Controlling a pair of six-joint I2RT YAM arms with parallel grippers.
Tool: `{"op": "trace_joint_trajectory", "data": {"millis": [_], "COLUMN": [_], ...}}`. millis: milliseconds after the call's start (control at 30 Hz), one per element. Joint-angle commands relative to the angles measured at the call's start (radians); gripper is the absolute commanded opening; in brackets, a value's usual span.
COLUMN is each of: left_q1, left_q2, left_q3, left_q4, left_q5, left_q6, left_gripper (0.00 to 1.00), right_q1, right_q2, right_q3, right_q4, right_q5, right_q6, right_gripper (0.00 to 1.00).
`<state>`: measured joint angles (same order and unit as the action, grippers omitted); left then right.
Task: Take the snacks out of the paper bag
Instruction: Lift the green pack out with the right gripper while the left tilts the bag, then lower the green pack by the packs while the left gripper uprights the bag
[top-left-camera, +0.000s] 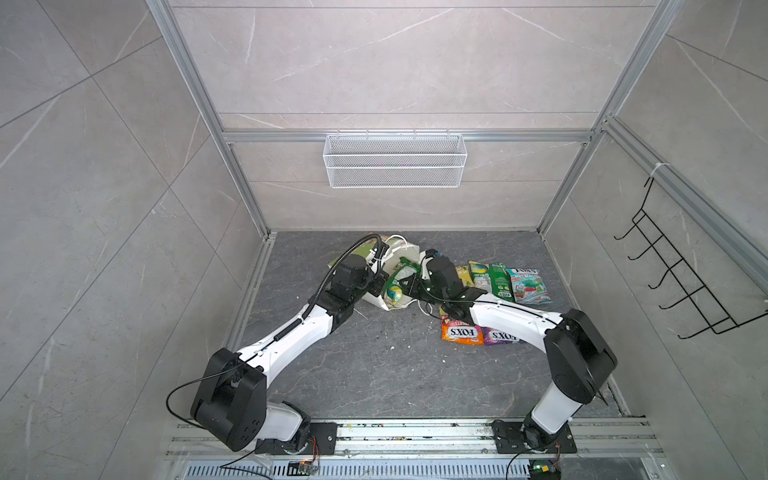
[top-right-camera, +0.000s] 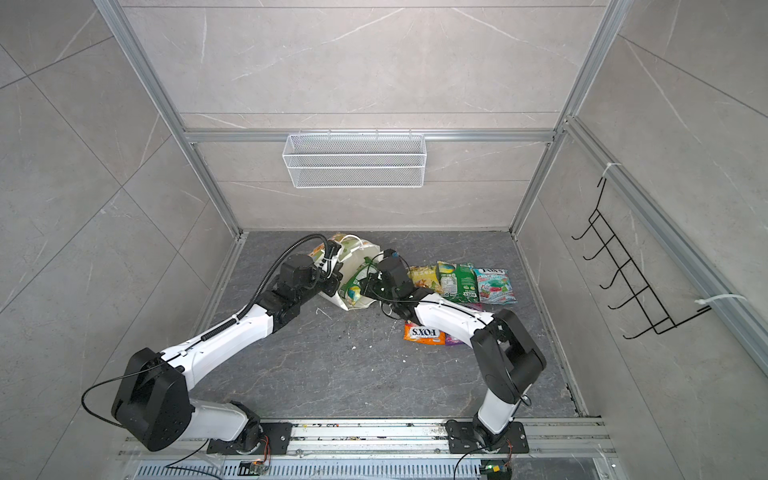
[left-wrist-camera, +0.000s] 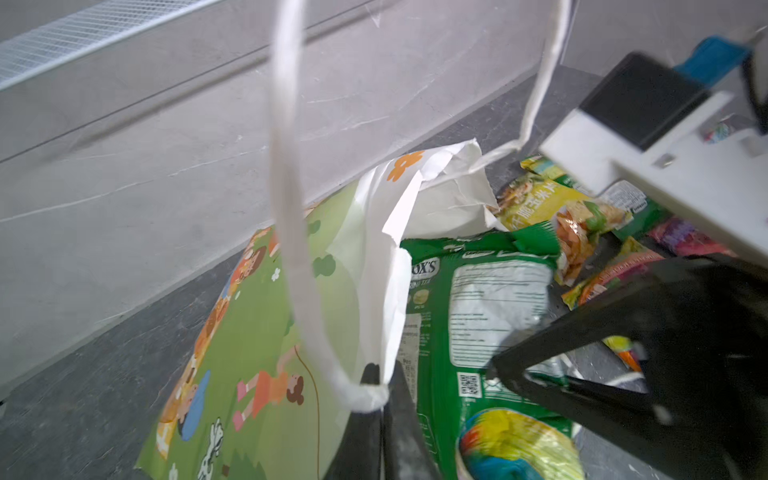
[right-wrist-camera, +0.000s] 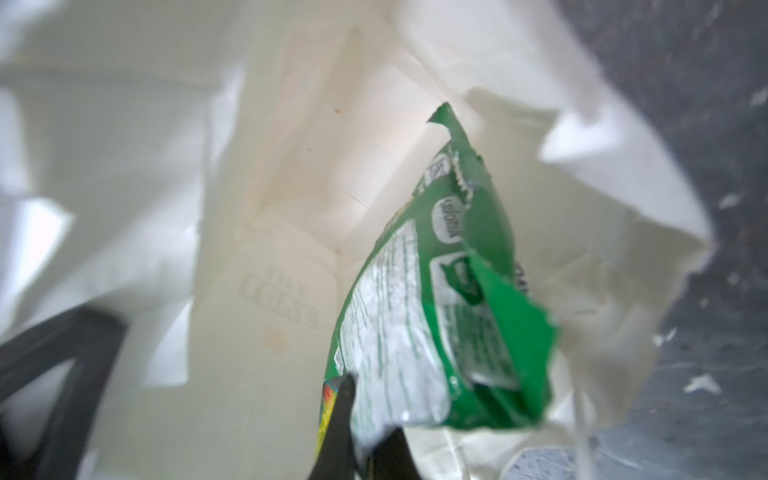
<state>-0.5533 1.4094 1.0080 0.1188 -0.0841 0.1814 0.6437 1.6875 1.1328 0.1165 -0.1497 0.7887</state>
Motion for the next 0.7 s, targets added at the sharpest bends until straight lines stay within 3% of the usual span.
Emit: {"op": "trace_joint_trajectory", "data": {"millis": [0, 233, 433, 600, 667], "left_q1": [0.009, 0.021, 0.06, 0.072, 0.089], "left_q2": [0.034, 0.076, 0.098, 0.098, 0.089], "left_q3": [0.085, 0.23, 0.353, 0.437, 0.445], "left_q4": [-0.07, -0.213, -0.353, -0.432, -0.428], "left_q5": [-0.091, -0.156, -0.023, 0.106, 0.208], "left_q6": [-0.062, -0.193, -0.338, -0.466, -0.53], "left_gripper": [0.0, 0.0, 0.0, 0.0, 0.0], "right_q1": [-0.018, -0.073, -0.116, -0.161, -0.18], "right_q2": [-0.09, -0.284, -0.421, -0.405, -0.37], "right_q3": [0.043, 0.147, 0.293, 0.462, 0.54], "right_q4": [-0.128, -0.417, -0.571, -0.768, -0.87], "right_q5": [-0.074, -0.036, 0.081, 0.242, 0.339], "right_q6": [-0.165, -0.309, -0.387, -0.454, -0.498], "right_gripper": [0.0, 0.0, 0.0, 0.0, 0.0]}}
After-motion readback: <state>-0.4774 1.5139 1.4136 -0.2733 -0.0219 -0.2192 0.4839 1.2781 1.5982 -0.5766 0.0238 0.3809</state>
